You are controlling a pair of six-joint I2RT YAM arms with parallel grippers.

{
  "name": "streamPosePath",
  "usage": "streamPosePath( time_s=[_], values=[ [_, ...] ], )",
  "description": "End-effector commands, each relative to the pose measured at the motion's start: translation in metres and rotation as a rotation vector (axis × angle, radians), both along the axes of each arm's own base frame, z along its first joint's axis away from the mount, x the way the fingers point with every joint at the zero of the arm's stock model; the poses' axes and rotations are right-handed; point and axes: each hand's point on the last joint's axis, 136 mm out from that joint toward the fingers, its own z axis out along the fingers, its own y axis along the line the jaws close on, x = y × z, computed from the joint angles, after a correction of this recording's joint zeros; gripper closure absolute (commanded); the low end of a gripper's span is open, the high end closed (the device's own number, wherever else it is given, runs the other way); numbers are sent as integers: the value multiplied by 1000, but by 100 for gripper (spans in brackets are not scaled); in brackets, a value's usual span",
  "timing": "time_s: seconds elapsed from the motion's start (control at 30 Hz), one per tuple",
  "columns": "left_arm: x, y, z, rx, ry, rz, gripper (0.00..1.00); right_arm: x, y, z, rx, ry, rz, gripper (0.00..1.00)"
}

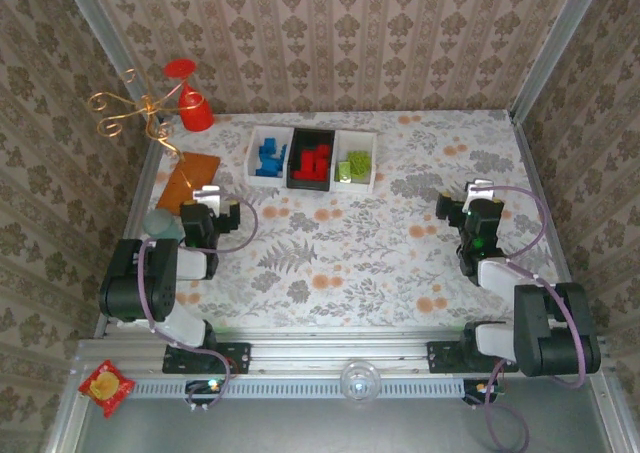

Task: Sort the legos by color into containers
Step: Reset both arms

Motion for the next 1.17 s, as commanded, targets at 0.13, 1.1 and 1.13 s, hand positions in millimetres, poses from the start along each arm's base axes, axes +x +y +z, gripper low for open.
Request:
streamPosePath(
  time_s=[0.13, 1.1, 1.13],
  values=[
    [8, 9, 12, -20, -28, 27, 0, 5, 23, 11, 56, -112, 132, 0],
    [8, 9, 12, -10, -32, 33, 0, 37, 36, -28, 28, 6, 148, 0],
    [8, 10, 13, -11, -35, 33, 0, 37, 36, -27, 28, 2, 148, 0]
  ],
)
